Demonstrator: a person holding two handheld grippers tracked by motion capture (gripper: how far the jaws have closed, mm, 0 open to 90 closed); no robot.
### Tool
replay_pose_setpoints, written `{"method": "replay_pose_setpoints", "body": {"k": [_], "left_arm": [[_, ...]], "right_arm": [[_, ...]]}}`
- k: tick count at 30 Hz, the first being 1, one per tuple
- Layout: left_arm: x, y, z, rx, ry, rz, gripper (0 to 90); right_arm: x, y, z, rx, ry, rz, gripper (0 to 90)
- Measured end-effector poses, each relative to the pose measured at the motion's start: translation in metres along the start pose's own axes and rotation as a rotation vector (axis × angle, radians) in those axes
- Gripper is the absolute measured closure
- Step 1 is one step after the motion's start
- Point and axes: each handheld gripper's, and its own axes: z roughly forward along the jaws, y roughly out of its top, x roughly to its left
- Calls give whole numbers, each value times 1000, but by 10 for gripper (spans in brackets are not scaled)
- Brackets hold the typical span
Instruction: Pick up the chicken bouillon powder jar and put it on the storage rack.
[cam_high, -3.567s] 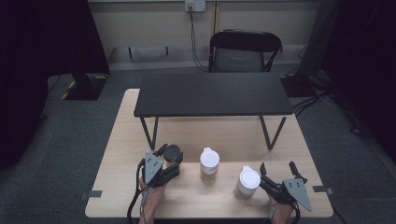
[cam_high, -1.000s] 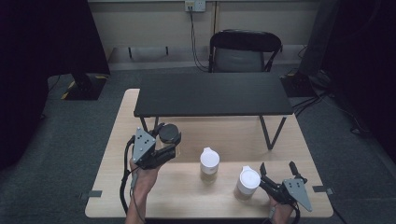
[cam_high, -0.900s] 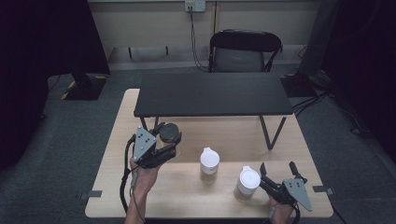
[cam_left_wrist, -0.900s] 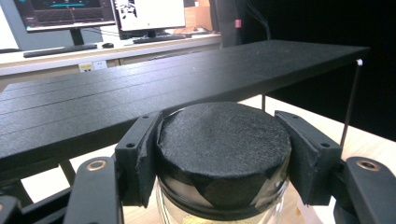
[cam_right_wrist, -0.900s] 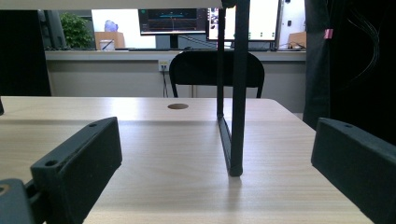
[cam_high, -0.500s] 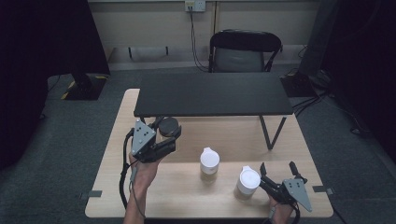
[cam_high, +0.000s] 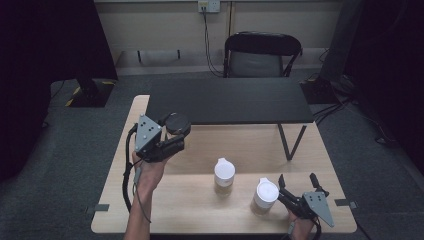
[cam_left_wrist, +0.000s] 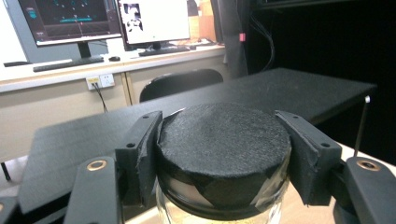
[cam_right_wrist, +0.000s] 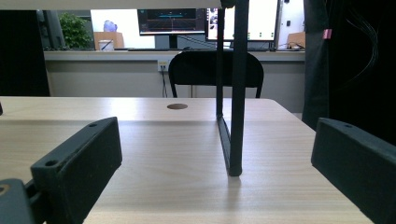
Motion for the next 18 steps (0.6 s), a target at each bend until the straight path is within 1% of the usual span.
{"method": "replay_pose_setpoints", "body": {"k": [1,2,6,12,14,16,18], "left_arm": [[1,2,0,-4,6,-1,351],[2,5,1,-4,7,8,351],[5,18,2,-14,9,16,351],[6,35,7,-35,20,34,351],[6,40,11,-40,20,43,351],[7,42,16,-43,9,42,351],[7,43,20,-41,10,41,352]], "right_arm": [[0,0,0,0,1,0,7],[0,0,0,0,1,0,7],[0,0,0,0,0,0,7],[0,0,0,0,1,0,7],[0,0,0,-1,5,1,7],[0,0,0,0,4,1,7],[0,0,0,0,4,1,7]]}}
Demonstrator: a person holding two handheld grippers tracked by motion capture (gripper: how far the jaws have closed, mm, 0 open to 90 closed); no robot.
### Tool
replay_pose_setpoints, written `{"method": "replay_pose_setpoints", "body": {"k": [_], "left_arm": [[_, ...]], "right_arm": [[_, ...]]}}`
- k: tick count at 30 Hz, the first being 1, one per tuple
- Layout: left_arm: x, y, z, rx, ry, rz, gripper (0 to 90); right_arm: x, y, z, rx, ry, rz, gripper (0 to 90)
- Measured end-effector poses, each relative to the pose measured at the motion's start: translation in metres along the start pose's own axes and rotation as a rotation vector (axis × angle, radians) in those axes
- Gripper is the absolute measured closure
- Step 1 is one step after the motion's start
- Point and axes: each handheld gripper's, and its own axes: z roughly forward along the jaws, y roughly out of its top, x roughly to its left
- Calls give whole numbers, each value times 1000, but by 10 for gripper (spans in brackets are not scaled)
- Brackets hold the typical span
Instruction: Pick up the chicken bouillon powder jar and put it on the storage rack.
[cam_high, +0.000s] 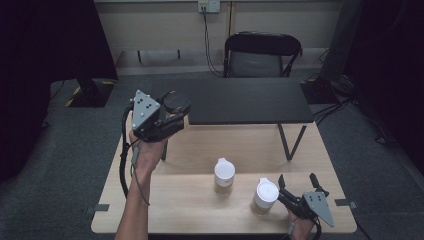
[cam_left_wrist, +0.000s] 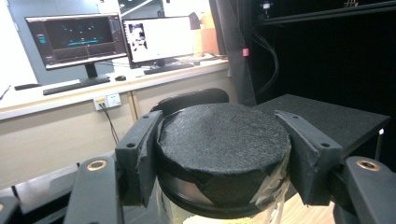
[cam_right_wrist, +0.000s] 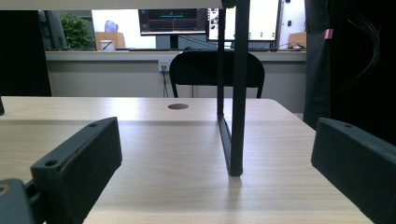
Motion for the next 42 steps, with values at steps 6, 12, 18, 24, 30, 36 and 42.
{"method": "replay_pose_setpoints", "body": {"k": [6,12,18,24,30,36,42], "left_arm": [[6,0,17,-3,28,-13,352],[12,2,35,-1,67,-29,351],[13,-4,49,7,88,-40,351],[15,-11,56,24,112,-62,350],[17,-20,58,16,112,-83,349],[19,-22,58,9,96,-80,347],[19,-21,59,20,95,-89,344]], "right_arm": [[0,0,0,0,2,0,7],[0,0,0,-1,0,3,7],[0,0,0,-1,3,4,7],[0,0,0,0,3,3,7],[0,0,0,0,0,4,7],[0,0,0,0,-1,1,7],[0,0,0,0,-1,1,7]]}}
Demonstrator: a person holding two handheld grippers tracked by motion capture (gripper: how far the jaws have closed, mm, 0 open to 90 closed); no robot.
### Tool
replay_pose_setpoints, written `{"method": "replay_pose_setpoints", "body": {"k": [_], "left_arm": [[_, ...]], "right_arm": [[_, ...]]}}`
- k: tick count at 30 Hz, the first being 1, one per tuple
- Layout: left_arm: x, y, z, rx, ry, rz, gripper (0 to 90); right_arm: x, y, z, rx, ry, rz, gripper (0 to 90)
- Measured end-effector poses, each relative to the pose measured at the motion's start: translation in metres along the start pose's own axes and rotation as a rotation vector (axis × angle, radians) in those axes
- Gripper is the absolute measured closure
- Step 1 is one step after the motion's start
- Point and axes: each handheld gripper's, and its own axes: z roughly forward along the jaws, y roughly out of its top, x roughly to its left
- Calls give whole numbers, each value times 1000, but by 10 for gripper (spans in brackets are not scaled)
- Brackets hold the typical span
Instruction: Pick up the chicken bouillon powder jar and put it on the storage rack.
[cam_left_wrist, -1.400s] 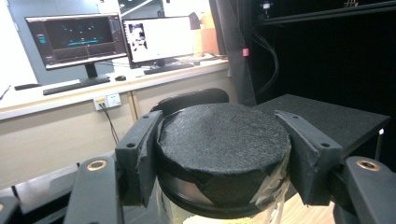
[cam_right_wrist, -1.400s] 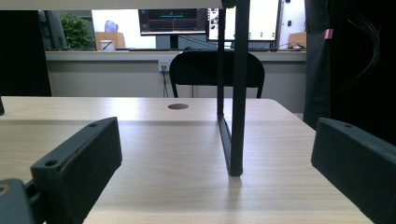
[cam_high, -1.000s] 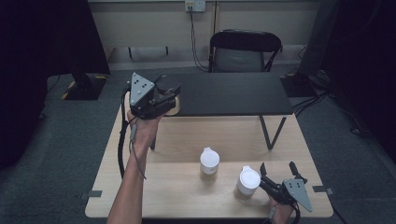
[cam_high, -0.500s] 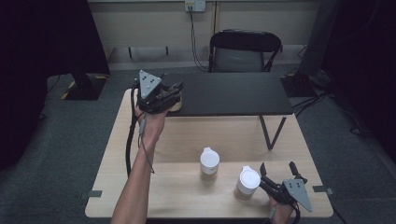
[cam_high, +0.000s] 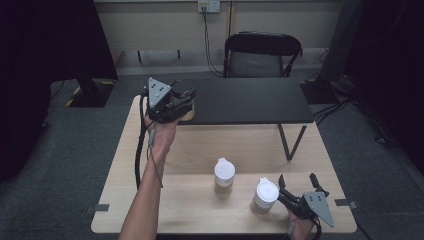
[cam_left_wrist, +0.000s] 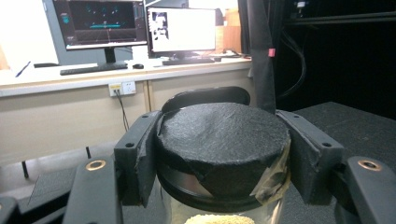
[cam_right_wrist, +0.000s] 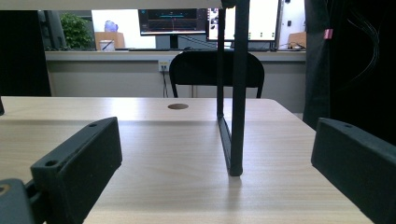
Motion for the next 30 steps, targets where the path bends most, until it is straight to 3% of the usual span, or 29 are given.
{"method": "replay_pose_setpoints", "body": {"k": [12,22,24,26,30], "left_arm": [[2,0,0,-1,-14,-5,337],[7,1,0,-4,3,-57,171],[7,2,-1,-10,29,-68,68],[10,4,-2,-11,45,-91,21],[11,7,-8,-24,50,-95,2]], "right_arm": [[0,0,0,0,0,1,9],[0,0,0,0,0,1,9],[0,0,0,0,0,0,9],[0,0,0,0,0,0,9],[0,0,0,0,0,0,9]]}}
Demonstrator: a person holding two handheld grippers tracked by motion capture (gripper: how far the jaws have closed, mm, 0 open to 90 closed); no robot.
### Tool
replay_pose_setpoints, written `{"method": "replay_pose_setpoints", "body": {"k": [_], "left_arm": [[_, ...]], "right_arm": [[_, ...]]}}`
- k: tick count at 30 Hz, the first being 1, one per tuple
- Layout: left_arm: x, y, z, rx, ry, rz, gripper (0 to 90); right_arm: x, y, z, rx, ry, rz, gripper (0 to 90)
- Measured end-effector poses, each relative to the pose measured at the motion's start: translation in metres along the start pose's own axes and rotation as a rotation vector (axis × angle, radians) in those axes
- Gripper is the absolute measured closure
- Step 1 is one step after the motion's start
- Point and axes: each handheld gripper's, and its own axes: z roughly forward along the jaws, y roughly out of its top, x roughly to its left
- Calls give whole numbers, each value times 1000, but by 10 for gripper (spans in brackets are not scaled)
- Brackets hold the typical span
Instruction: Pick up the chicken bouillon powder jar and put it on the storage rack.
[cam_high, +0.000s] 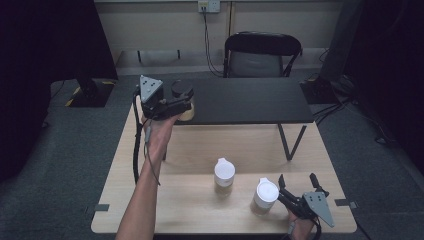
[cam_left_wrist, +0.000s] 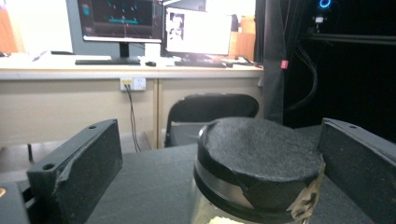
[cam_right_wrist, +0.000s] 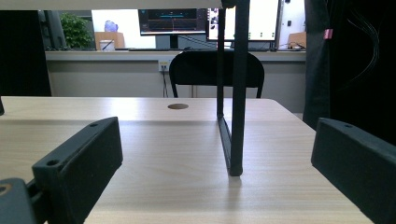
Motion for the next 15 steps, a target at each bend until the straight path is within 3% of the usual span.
{"method": "replay_pose_setpoints", "body": {"k": [9,15], "left_arm": [[-8,10,-17,-67,-12,29,0],[-10,4,-23,-92,-29,33,0]], "right_arm": [[0,0,0,0,0,0,9],[0,0,0,-1,1,0,9]]}}
